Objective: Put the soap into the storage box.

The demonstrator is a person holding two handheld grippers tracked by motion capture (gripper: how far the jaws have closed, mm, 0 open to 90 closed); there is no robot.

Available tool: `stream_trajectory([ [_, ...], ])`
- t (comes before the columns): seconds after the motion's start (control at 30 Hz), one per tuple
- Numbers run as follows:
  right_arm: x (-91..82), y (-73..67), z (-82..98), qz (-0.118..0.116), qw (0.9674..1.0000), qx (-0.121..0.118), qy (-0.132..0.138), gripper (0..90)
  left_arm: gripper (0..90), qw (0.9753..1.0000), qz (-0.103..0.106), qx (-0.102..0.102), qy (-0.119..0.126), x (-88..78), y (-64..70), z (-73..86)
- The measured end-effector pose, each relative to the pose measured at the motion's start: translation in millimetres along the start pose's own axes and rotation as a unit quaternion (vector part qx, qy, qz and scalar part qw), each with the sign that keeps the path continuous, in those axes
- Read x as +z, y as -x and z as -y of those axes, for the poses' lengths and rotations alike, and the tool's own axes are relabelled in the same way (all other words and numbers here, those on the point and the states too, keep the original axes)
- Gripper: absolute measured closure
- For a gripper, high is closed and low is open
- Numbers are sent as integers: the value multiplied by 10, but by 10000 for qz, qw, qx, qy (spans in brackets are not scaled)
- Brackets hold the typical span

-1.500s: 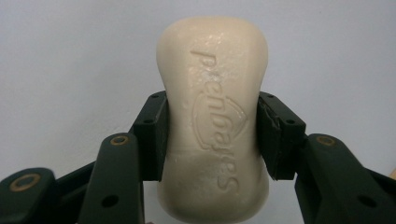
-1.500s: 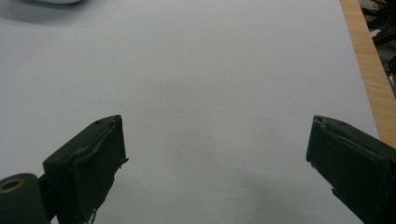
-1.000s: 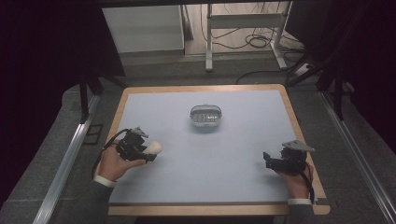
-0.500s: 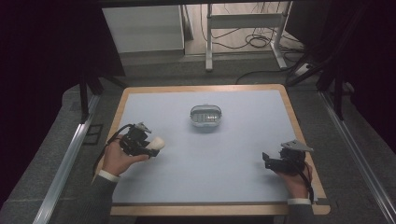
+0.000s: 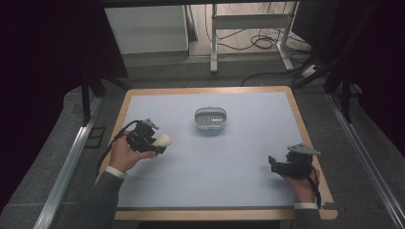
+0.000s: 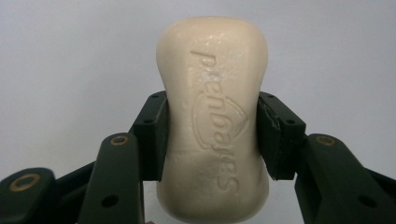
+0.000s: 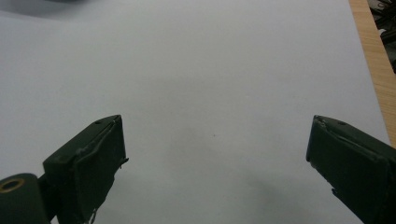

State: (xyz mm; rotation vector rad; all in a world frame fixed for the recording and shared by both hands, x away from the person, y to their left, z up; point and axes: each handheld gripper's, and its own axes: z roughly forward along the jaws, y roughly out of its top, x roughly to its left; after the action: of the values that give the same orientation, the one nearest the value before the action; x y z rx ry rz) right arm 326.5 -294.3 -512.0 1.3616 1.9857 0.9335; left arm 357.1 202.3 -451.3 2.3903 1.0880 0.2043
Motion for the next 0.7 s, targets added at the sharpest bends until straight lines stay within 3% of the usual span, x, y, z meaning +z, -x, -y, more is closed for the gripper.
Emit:
stream_trajectory([
  [0.7,12,2,6,-6,10000,-1,-19,43,498,9996,-87,238,83,-28,5,-364],
])
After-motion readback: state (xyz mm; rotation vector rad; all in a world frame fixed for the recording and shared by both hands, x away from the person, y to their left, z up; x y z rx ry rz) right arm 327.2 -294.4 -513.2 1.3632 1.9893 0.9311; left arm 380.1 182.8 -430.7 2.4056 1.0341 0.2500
